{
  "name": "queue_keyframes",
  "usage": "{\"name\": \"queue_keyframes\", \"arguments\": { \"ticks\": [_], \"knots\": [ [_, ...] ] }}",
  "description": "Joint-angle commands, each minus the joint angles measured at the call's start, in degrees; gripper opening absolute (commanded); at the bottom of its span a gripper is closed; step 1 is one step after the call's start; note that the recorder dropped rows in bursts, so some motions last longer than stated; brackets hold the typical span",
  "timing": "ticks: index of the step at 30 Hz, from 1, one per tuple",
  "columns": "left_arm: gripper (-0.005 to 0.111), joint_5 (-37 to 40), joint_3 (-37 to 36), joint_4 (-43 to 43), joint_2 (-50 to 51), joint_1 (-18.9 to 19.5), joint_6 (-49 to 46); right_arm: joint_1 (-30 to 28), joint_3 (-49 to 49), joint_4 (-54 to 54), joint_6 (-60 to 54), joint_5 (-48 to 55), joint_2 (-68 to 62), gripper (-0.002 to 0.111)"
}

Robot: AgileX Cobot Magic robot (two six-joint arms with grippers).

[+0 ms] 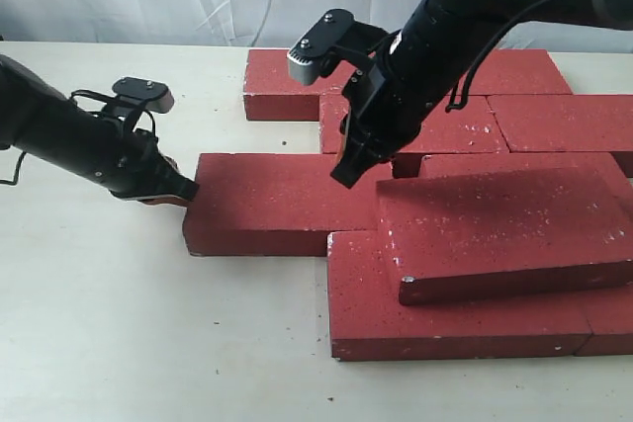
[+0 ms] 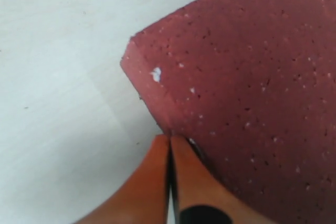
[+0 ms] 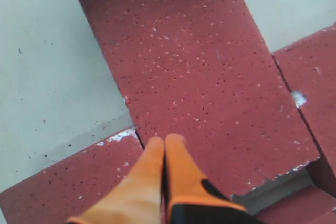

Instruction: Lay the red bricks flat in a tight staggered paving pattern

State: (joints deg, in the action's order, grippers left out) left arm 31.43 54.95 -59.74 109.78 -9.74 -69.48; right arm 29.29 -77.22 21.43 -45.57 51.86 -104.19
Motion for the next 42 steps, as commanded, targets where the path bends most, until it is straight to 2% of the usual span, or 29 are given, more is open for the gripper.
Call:
{"name": "queue_keyframes", "arguments": {
  "ticks": [1, 8, 17, 26, 30, 34, 39, 42],
  "knots": [
    [0.000, -0.6, 0.5, -2.1, 0.2, -2.9, -0.1, -2.3, 0.6, 0.4, 0.7, -0.2, 0.6, -0.001],
    [0.000, -3.0, 1.0, -2.7, 0.7, -5.7, -0.1, -4.0, 1.1, 0.9, 0.7, -1.1, 0.7, -0.001],
    [0.000, -1.5, 5.6, -3.0, 6.5, -8.8, -0.1, -4.0, 1.1, 1.1, 0.7, -1.2, 0.7, -0.001],
    [0.000, 2.2, 6.8, -1.7, 6.9, -11.6, -0.1, -4.0, 1.1, 0.9, 0.7, -1.1, 0.7, -0.001],
    [0.000, 2.4, 7.0, 0.8, 6.7, -11.4, 1.0, -4.0, 1.1, 0.9, 0.7, -1.3, 0.7, -0.001],
    [0.000, 1.7, 7.3, 6.6, 5.3, -10.3, 6.2, -4.0, 1.1, 0.9, 0.7, -1.3, 0.7, -0.001],
    [0.000, 0.2, 7.3, 17.4, 3.1, -6.4, 16.0, -4.0, 1.1, 0.9, 0.7, -1.3, 0.7, -0.001],
    [0.000, 0.2, 7.3, 20.3, 2.7, -3.7, 20.4, -4.0, 1.1, 0.9, 0.7, -1.3, 0.7, -0.001]
  ]
}}
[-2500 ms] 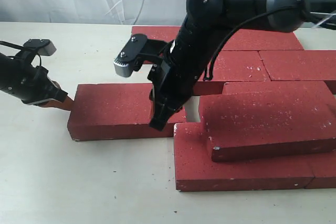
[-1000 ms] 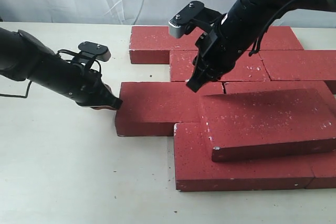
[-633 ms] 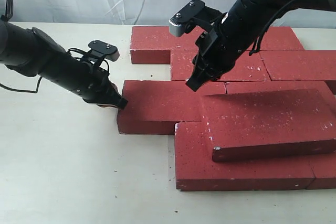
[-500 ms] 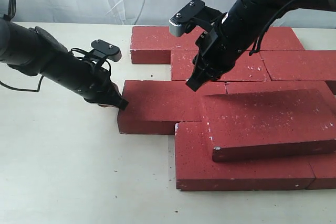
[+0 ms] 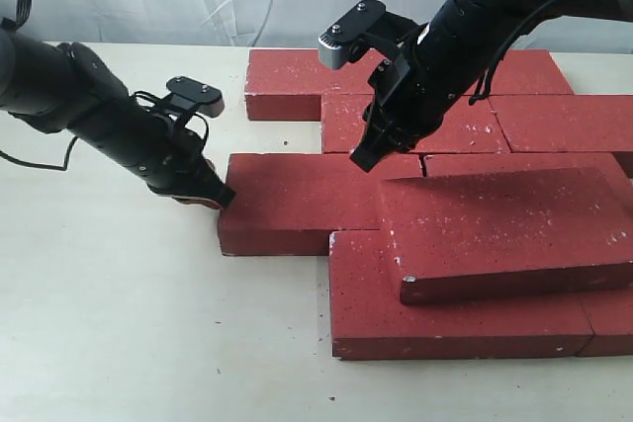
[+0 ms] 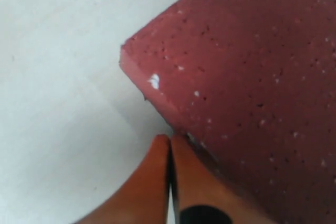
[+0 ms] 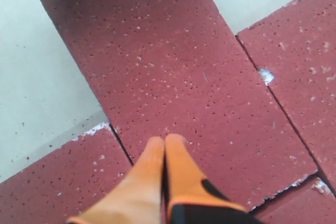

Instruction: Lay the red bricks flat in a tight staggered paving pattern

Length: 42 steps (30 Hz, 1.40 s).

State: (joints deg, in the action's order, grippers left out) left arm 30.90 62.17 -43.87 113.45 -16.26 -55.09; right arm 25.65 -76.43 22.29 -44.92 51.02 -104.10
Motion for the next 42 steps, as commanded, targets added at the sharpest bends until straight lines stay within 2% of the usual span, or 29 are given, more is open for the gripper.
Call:
{"name": "queue_keyframes", "arguments": {
  "ticks": [1, 5, 8, 15, 21, 30, 42],
  "knots": [
    [0.000, 0.9, 0.1, 4.7, -1.1, 3.6, 7.0, -0.3, 0.3, 0.2, 0.0, -0.4, 0.7, -0.001],
    [0.000, 3.4, 0.1, 4.7, -1.1, 3.8, 8.3, -0.3, 0.3, 0.2, 0.0, -0.4, 0.5, -0.001],
    [0.000, 5.4, 0.1, 4.7, -1.1, 1.8, 8.3, -0.3, 0.3, 0.3, 0.0, -0.4, 0.5, -0.001],
    [0.000, 1.9, 0.6, 3.5, -0.9, -5.3, 7.5, -0.3, 0.3, 0.3, 0.0, -0.4, 0.5, -0.001],
    [0.000, 2.0, 1.9, 4.4, 1.2, -7.9, 7.5, -0.3, 0.3, 0.7, 0.0, -0.4, 0.5, -0.001],
    [0.000, 3.4, 1.9, 7.7, 0.7, -7.5, 8.4, -0.3, 0.3, 0.7, 0.0, -0.3, 0.5, -0.001],
    [0.000, 6.1, 1.9, 11.8, 0.5, 0.9, 13.2, -0.3, 0.3, 0.7, 0.0, -0.4, 0.5, -0.001]
  ]
}}
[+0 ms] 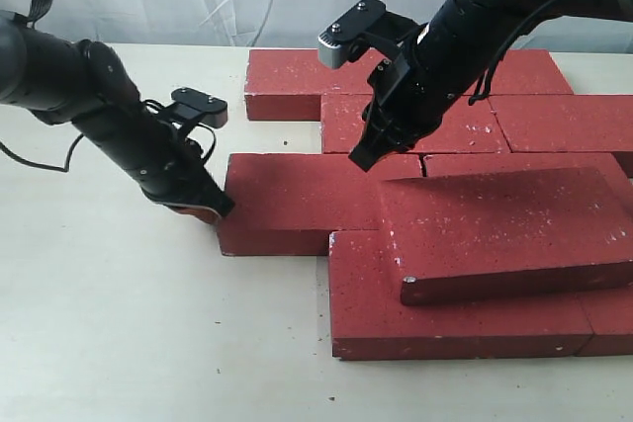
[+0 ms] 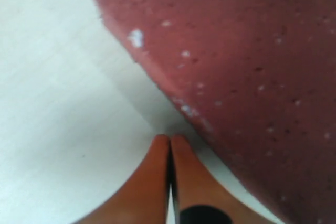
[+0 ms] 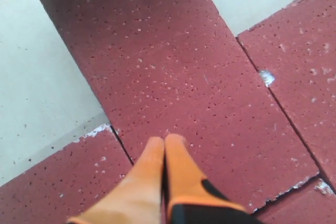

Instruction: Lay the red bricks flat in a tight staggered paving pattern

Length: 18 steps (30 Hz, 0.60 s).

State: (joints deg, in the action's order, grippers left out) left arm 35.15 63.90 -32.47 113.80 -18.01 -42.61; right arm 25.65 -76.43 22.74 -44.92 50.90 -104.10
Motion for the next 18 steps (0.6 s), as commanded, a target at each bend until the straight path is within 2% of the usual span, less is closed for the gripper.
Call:
{"name": "queue_keyframes", "arguments": {
  "ticks": [1, 6, 11, 14, 16, 18],
  "knots": [
    [0.000, 2.1, 0.2, 0.3, 0.1, 3.2, 0.7, -0.3, 0.3, 0.2, 0.0, -0.3, 0.5, -0.001],
    [0.000, 5.1, 0.2, 0.1, -0.2, 4.8, 0.5, -0.3, 0.3, 0.2, 0.0, -0.8, 0.5, -0.001],
    [0.000, 9.2, 0.2, 0.0, -5.2, 4.8, 0.0, -0.3, 0.3, -0.6, 0.0, -2.7, 1.2, -0.001],
    [0.000, 10.4, 0.2, 0.0, -9.8, 4.8, 0.0, -0.5, -0.4, -3.5, 0.3, -13.0, 2.7, -0.001],
    [0.000, 11.4, 0.2, -1.6, -12.2, 4.6, 0.0, -1.4, -0.4, -7.1, 5.7, -21.9, 3.6, -0.001],
    [0.000, 11.3, 0.2, -6.2, -13.7, 3.6, -3.4, -3.1, -0.4, -12.5, 13.0, -25.0, 4.4, -0.001]
  ]
}}
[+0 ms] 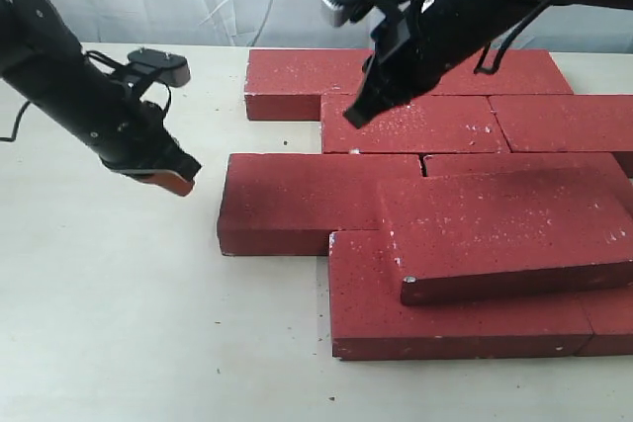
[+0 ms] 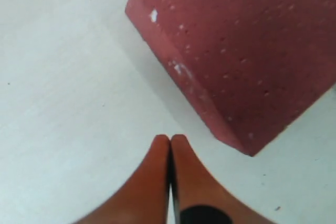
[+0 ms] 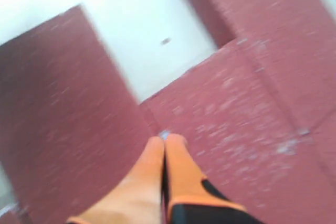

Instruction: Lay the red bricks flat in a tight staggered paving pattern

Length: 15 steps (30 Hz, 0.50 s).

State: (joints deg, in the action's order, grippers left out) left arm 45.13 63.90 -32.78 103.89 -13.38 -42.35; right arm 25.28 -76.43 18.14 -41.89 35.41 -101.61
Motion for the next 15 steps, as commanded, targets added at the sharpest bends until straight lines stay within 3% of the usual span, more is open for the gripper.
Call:
{"name": "queue_keyframes", "arguments": {
  "ticks": [1, 6, 10, 15],
  "knots": [
    [0.000, 1.2, 0.0, -9.2, -3.9, -1.8, -7.0, -3.9, -0.4, -11.3, 13.9, -9.1, 2.3, -0.001],
    [0.000, 1.6, -1.2, -24.8, -3.9, -7.8, -25.4, -11.8, -0.4, -25.0, 27.7, 2.0, 4.5, -0.001],
    [0.000, -0.4, -1.2, -24.5, -3.9, -13.4, -26.4, -20.2, -0.4, -29.1, 32.1, 11.8, 5.0, -0.001],
    [0.000, -2.0, -1.2, -23.4, -1.8, -18.8, -26.4, -30.5, 1.0, -26.4, 32.1, 22.3, 6.1, -0.001]
  ]
}}
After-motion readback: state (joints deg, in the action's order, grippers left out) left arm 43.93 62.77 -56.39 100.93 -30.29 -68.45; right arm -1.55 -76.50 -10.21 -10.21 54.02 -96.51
